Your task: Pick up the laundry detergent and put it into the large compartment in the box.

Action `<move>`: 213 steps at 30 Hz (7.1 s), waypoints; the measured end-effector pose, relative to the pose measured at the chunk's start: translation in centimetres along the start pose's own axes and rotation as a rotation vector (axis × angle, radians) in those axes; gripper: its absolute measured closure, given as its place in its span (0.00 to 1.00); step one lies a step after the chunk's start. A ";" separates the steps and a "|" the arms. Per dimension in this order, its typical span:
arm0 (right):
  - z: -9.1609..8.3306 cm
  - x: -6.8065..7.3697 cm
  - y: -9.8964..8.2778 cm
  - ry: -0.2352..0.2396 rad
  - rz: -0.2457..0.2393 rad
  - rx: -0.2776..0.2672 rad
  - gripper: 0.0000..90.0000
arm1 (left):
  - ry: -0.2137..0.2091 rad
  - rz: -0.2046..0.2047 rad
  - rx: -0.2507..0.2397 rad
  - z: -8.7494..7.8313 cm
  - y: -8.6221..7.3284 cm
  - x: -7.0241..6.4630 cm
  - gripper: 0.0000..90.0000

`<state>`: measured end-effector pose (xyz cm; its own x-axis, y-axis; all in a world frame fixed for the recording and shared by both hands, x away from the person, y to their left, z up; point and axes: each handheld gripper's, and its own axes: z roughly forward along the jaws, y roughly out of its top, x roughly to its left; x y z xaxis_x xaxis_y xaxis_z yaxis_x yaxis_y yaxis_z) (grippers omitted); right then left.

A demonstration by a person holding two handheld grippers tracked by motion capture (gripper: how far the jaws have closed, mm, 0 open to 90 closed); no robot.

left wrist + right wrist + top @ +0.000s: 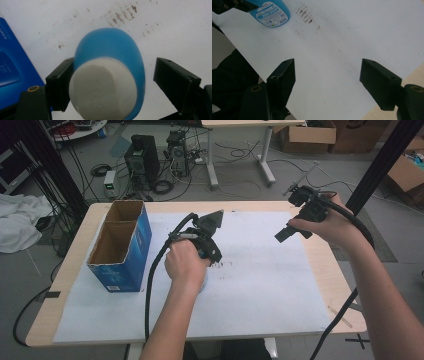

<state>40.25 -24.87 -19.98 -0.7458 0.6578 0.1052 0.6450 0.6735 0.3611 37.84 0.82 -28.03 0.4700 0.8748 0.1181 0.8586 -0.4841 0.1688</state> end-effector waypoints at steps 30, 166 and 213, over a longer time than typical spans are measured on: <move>0.2 -0.1 -0.2 -0.011 -0.004 0.013 0.32 | 0.026 -0.013 0.014 1.1 0.2 0.3 0.25; 1.2 -1.3 1.0 -0.016 0.010 0.050 0.32 | -0.063 -0.120 0.028 -13.3 1.2 9.8 0.42; 1.6 -2.6 0.4 -0.023 0.036 0.080 0.32 | 0.063 -0.407 0.000 -15.9 -6.0 23.1 0.42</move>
<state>42.73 -25.70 -21.62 -0.7187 0.6888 0.0951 0.6830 0.6736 0.2825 40.30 23.57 -10.77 0.0784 0.9917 0.1015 0.9718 -0.0987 0.2141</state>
